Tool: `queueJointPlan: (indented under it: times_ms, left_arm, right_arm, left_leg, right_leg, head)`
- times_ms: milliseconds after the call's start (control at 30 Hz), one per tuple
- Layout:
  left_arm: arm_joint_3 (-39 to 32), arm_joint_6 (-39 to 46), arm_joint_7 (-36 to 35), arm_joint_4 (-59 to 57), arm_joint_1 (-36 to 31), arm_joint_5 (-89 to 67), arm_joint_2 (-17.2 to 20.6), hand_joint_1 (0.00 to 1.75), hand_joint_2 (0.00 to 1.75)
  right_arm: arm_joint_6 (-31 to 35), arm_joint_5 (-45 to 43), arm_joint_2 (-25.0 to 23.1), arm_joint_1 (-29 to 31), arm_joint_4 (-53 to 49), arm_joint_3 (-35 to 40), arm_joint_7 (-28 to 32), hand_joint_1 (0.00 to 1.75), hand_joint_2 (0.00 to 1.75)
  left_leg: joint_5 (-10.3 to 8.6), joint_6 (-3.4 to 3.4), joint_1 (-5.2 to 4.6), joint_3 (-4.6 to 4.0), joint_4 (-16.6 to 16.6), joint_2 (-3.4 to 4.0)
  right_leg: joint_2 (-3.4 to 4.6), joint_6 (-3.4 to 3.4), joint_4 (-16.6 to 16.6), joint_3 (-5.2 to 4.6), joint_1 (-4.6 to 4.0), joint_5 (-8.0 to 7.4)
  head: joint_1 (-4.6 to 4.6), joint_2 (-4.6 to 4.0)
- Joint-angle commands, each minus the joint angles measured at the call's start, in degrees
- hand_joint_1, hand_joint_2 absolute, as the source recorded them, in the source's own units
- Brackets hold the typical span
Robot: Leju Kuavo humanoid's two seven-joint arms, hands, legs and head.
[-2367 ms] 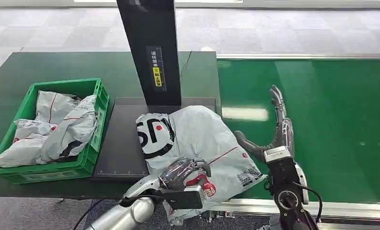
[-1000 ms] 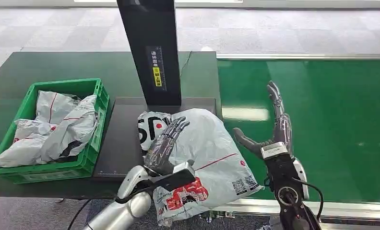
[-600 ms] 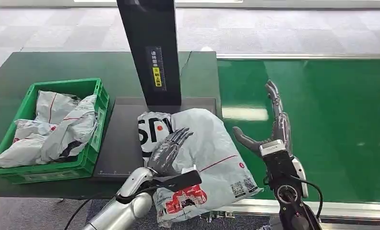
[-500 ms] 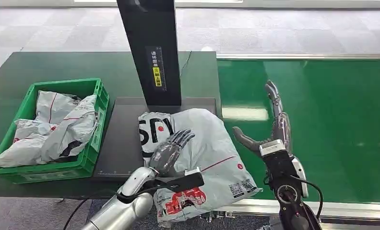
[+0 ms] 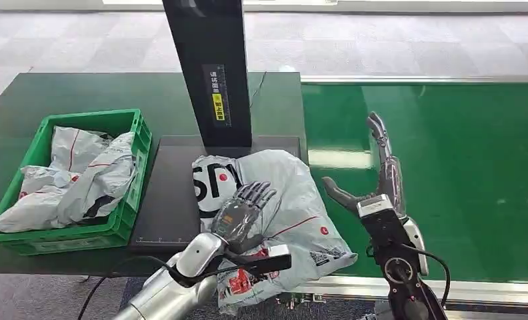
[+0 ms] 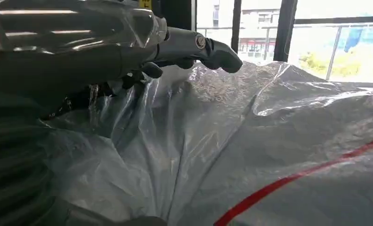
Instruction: Moved the parcel from conveyor to table for the left to box.
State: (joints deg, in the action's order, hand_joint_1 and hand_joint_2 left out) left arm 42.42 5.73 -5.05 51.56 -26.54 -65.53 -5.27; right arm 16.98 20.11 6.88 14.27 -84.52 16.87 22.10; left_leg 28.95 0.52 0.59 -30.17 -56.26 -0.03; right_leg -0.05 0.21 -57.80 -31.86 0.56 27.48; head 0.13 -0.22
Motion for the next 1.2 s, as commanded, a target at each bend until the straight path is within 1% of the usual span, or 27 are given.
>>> queueJointPlan:
  times_ms: [33,200,333,367,400,433,467,700,767,867,900,933,1000,1033,1067,1100,1133,1167,1200]
  left_arm:
    - [2.14,-3.88,1.62,-8.66,-0.82,-1.6,-0.33,0.0,1.75]
    - [2.02,-5.14,2.83,-8.61,-0.86,-1.24,-0.3,0.0,1.75]
    - [1.95,-5.2,2.92,-8.44,-0.75,-1.2,-0.24,0.0,1.75]
    - [1.78,-5.36,2.97,-8.17,-0.57,-1.19,-0.17,0.05,1.75]
    - [1.44,-5.85,3.56,-7.56,-0.09,-1.12,-0.04,1.33,1.75]
    - [1.44,-5.85,3.56,-7.56,-0.09,-1.12,-0.04,1.29,1.75]
    - [1.32,-6.04,3.78,-7.41,-0.05,-1.06,-0.05,1.38,1.75]
    - [1.23,-6.13,3.94,-7.27,-0.06,-1.02,-0.18,1.36,1.75]
    - [1.09,-6.39,4.27,-7.22,0.01,-0.85,-0.26,1.41,1.75]
    - [0.93,-6.81,4.63,-7.07,0.14,-0.67,-0.3,1.41,1.75]
    - [0.79,-6.96,5.05,-7.06,0.17,-0.32,-0.32,1.45,1.75]
    - [0.57,-6.92,5.26,-7.02,0.21,-0.01,-0.33,1.54,1.75]
    - [-0.82,-4.11,6.19,-6.23,0.29,1.2,-0.22,1.68,1.75]
    - [-0.88,-4.11,6.19,-6.24,0.16,1.2,-0.11,1.75,1.75]
    - [-4.18,1.49,7.41,-4.5,1.1,4.29,-0.43,1.75,1.75]
    - [-5.13,3.28,7.95,-3.49,1.05,5.1,-0.19,1.75,1.75]
    - [-5.24,3.08,7.99,-2.66,1.05,5.25,0.15,1.75,1.75]
    - [-7.1,7.25,9.36,0.4,2.09,7.03,0.42,1.75,1.75]
    - [-7.91,10.43,10.44,2.82,2.2,8.07,1.45,1.75,1.75]
  right_arm:
    - [-0.46,0.17,0.18,1.81,3.1,0.64,-0.13,0.0,1.75]
    - [-0.38,0.33,0.41,1.15,2.43,0.25,-0.12,0.0,1.75]
    - [-0.36,0.3,0.47,0.92,2.28,0.13,-0.13,0.0,1.75]
    - [-0.34,0.47,0.51,0.69,2.12,0.04,-0.11,0.0,1.75]
    - [-0.35,0.77,0.47,0.17,1.84,-0.19,-0.05,0.0,1.75]
    - [-0.35,0.77,0.47,0.17,1.84,-0.19,-0.05,0.0,1.75]
    - [-0.36,0.88,0.39,0.11,1.72,-0.29,-0.03,0.0,1.75]
    - [-0.4,1.03,0.2,0.05,1.43,-0.24,-0.05,0.0,1.75]
    - [-0.51,1.46,0.04,-0.18,1.02,-0.37,-0.31,0.0,1.75]
    - [-0.71,1.83,-0.12,-0.43,0.8,-0.63,-0.35,0.0,1.75]
    - [-0.75,1.89,-0.09,-0.44,0.79,-0.61,-0.35,0.0,1.75]
    - [-0.76,1.9,-0.05,-0.45,0.78,-0.62,-0.35,0.0,1.75]
    - [-0.9,1.94,0.38,-0.54,0.76,-0.61,-0.26,0.0,1.75]
    - [-0.9,1.94,0.41,-0.56,0.77,-0.62,-0.25,0.0,1.75]
    - [-0.91,1.94,0.41,-1.14,0.11,-0.94,-0.18,0.0,1.75]
    - [-0.96,1.95,0.47,-1.35,-0.07,-0.93,-0.14,0.0,1.75]
    - [-0.95,1.96,0.52,-1.6,-0.47,-0.95,-0.13,0.0,1.75]
    - [-0.91,1.97,0.57,-1.86,-0.84,-1.01,-0.13,0.0,1.75]
    - [-0.77,1.97,0.82,-1.98,-1.08,-0.99,-0.13,0.0,1.75]
  left_leg:
    - [-0.09,-0.03,-0.02,0.06,0.13,0.1]
    - [-0.03,-0.02,-0.03,0.22,0.07,0.06]
    - [-0.06,-0.02,-0.03,0.21,0.1,0.08]
    - [-0.12,-0.02,-0.02,0.17,0.16,0.11]
    - [-0.15,-0.03,-0.03,0.25,0.19,0.11]
    - [-0.1,-0.02,-0.02,0.28,0.13,0.08]
    - [-0.06,-0.03,-0.02,0.3,0.07,0.05]
    - [-0.15,-0.04,-0.02,0.23,0.17,0.12]
    - [-0.07,-0.04,-0.03,0.33,0.09,0.07]
    - [-0.07,-0.03,-0.01,0.32,0.1,0.08]
    - [-0.04,-0.03,-0.03,0.35,0.08,0.06]
    - [-0.09,-0.04,-0.03,0.31,0.13,0.1]
    - [-0.14,-0.04,-0.03,0.25,0.16,0.11]
    - [-0.11,-0.04,-0.02,0.27,0.12,0.1]
    - [-0.07,-0.03,-0.03,0.3,0.08,0.08]
    - [-0.04,-0.03,-0.03,0.32,0.06,0.07]
    - [-0.1,-0.04,-0.02,0.23,0.1,0.11]
    - [-0.06,-0.03,-0.01,0.25,0.05,0.07]
    - [-0.05,-0.03,-0.01,0.24,0.03,0.07]
  right_leg:
    - [0.09,0.0,0.14,0.04,0.02,-0.12]
    - [0.03,0.0,0.06,0.24,0.03,-0.05]
    - [0.05,0.0,0.1,0.21,0.02,-0.08]
    - [0.07,-0.01,0.16,0.17,0.02,-0.15]
    - [0.07,-0.01,0.19,0.25,0.02,-0.18]
    - [0.04,-0.01,0.13,0.29,0.01,-0.12]
    - [0.01,-0.01,0.07,0.32,0.02,-0.07]
    - [0.07,-0.01,0.18,0.23,0.01,-0.18]
    - [0.02,0.0,0.07,0.32,0.03,-0.06]
    - [0.04,-0.01,0.1,0.32,0.01,-0.08]
    - [0.02,0.0,0.06,0.35,0.03,-0.04]
    - [0.06,-0.01,0.11,0.28,0.03,-0.1]
    - [0.07,-0.01,0.16,0.23,0.02,-0.16]
    - [0.05,-0.01,0.12,0.26,0.02,-0.12]
    - [0.04,0.0,0.07,0.29,0.03,-0.08]
    - [0.02,0.0,0.04,0.32,0.02,-0.04]
    - [0.07,-0.01,0.09,0.22,0.02,-0.11]
    - [0.03,0.0,0.04,0.25,0.01,-0.07]
    - [0.04,-0.01,0.02,0.22,0.01,-0.06]
  head:
    - [0.0,0.0]
    - [0.0,0.0]
    - [0.0,0.0]
    - [0.0,0.0]
    - [0.0,-0.02]
    - [0.0,0.0]
    - [0.0,0.0]
    - [0.0,-0.02]
    - [0.0,0.0]
    - [0.0,0.0]
    - [0.0,0.0]
    - [0.0,0.0]
    - [0.0,0.0]
    - [0.0,0.0]
    - [0.0,0.0]
    - [0.0,0.0]
    - [0.0,0.0]
    - [0.0,0.0]
    - [0.0,0.0]
